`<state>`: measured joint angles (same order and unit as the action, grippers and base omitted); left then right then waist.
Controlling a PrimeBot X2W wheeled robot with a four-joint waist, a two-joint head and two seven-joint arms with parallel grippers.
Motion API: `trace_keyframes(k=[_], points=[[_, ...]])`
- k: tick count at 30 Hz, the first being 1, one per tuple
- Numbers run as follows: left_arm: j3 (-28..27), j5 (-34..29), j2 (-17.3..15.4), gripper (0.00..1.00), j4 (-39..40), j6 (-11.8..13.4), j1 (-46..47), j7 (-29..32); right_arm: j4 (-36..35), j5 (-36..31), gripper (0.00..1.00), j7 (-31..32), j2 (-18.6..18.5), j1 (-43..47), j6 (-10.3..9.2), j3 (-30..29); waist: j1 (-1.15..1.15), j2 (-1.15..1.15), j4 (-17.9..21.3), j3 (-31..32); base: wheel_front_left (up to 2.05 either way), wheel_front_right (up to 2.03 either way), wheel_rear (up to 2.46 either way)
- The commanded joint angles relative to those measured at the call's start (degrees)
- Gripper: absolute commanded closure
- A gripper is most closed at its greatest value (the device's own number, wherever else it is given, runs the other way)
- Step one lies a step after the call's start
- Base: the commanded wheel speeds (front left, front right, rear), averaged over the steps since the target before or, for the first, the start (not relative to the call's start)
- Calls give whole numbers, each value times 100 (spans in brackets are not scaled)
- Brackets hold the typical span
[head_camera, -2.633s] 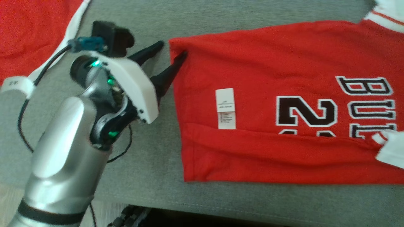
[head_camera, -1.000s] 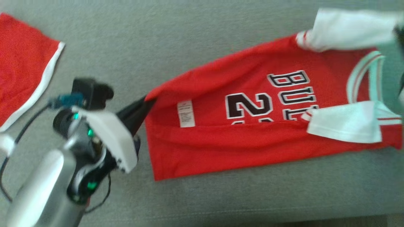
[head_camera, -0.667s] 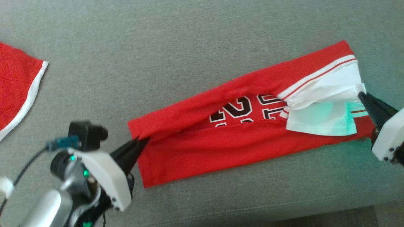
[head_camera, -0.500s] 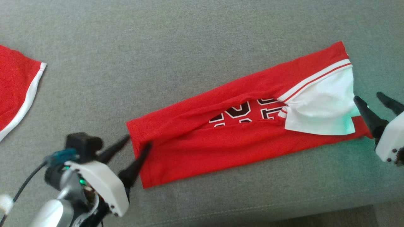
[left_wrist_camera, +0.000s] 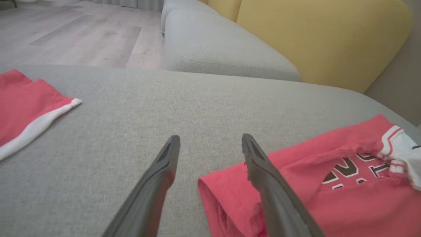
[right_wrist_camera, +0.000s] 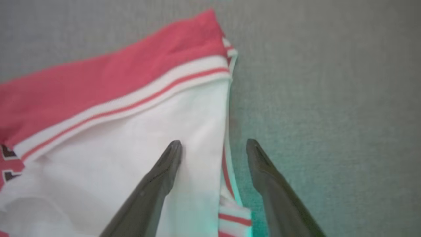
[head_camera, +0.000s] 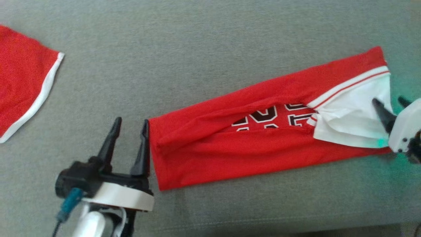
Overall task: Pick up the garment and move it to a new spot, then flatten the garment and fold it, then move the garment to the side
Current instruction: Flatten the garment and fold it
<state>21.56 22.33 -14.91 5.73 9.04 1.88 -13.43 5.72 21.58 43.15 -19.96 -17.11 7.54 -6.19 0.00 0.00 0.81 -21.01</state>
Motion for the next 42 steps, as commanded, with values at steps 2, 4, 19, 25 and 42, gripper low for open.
trace_keyframes(k=[2, 4, 19, 25, 42], points=[[-99, -245, 127, 0, -14, -44, 141, -130, 65, -90, 0, 168, -146, -53, -5, 166, 0, 0, -168, -27, 0, 0, 0], [-121, -333, 323, 0, -102, -79, 127, -149, 223, -55, 0, 324, -242, 3, -5, 255, 0, 0, -256, -22, 0, 0, 0], [-802, -883, 1150, 0, -156, -827, -136, -156, 352, 515, 100, 700, -438, 254, -5, 519, 0, 0, -520, 164, 0, 0, 0], [-929, -935, 1198, 0, -256, -937, -275, -156, 500, 376, 100, 209, -516, 6, -5, -246, 0, 0, -515, 358, 0, 0, 0], [-782, -505, 1203, 0, -349, -713, -372, -156, -554, 404, 100, 224, -918, 143, -5, -890, 0, 0, -478, 625, 0, 0, 0]])
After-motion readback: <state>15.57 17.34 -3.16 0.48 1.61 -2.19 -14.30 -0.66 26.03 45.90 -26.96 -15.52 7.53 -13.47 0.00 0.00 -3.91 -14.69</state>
